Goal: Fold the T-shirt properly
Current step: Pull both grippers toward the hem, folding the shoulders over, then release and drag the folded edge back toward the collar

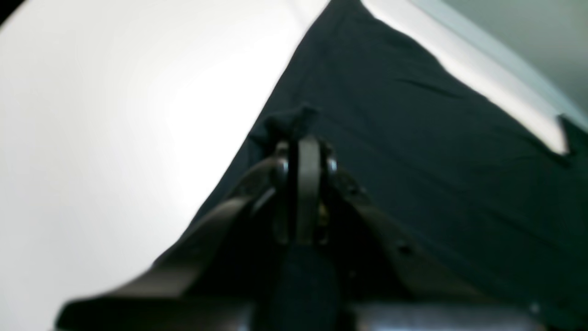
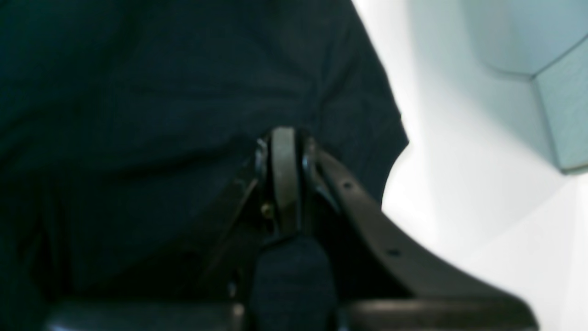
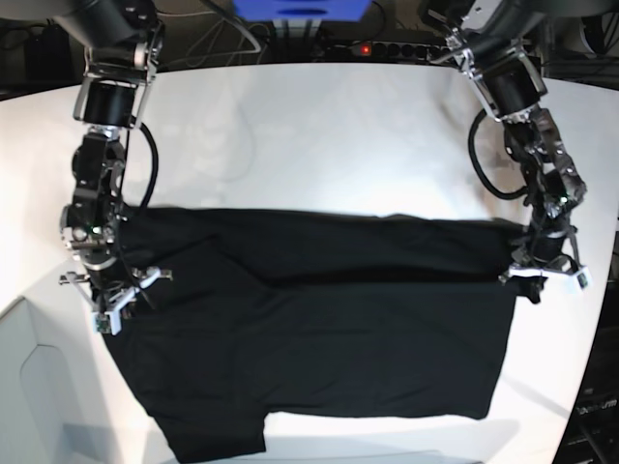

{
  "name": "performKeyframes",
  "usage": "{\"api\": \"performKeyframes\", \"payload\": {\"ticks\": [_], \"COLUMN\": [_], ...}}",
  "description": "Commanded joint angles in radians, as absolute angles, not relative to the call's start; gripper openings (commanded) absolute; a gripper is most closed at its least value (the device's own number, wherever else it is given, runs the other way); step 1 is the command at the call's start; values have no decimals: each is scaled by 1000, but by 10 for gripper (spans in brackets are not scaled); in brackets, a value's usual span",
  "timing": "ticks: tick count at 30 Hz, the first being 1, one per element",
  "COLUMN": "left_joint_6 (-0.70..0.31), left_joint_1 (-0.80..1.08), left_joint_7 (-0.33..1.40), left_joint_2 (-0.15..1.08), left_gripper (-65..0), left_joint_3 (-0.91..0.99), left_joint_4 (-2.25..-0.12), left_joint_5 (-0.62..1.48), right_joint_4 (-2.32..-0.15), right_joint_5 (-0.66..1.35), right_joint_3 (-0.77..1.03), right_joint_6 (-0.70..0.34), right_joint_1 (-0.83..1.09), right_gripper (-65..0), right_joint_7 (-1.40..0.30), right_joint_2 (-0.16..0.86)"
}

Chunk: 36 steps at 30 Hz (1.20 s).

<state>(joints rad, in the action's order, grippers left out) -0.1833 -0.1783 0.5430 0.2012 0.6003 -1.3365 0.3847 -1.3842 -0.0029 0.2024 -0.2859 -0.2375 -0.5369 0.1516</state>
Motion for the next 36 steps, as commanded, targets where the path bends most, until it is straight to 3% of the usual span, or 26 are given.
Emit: {"api": "performKeyframes", "payload": {"ticks": [1,3,5,10,13,24,30,36], "left_joint_6": [-185,-185,-185,-185,-191,-196,-196,-197], "left_joint_1": [-205,-205,-203,-194,-188,-119,-127,-156], "left_joint_7": [513,513,513,512,512,501,501,501], "left_joint_2": [214,216,216,216,223,251,249,249], "left_gripper": [-642,-587,-492,-205,-124,-122,-122,-122], "left_joint_3": [601,570,556,556,559,664,657,656], "left_joint_4": [-1354,-1353,-1353,-1356,-1362,-1237,-1176,-1086], "left_joint_5": [378,357,354,358,358,358,360,361], "right_joint_4": [-1395,-1392,-1395,-1402,-1445,-1604,-1656,-1695], "right_joint_5": [1,1,1,1,-1,1,1,1], "right_joint_3": [202,174,156,156,168,168,170,269], "right_joint_6": [-286,-286,-286,-286,-286,-286,-286,-286], "right_joint_1": [-263,-263,-265,-259,-231,-51,35,93], "right_gripper": [-650,-650,-648,-521,-448,-418,-335,-291], "right_joint_7": [-512,-513,-518,-521,-521,-513,-510,-512], "right_joint_2": [160,162,163,163,183,194,193,193]}}
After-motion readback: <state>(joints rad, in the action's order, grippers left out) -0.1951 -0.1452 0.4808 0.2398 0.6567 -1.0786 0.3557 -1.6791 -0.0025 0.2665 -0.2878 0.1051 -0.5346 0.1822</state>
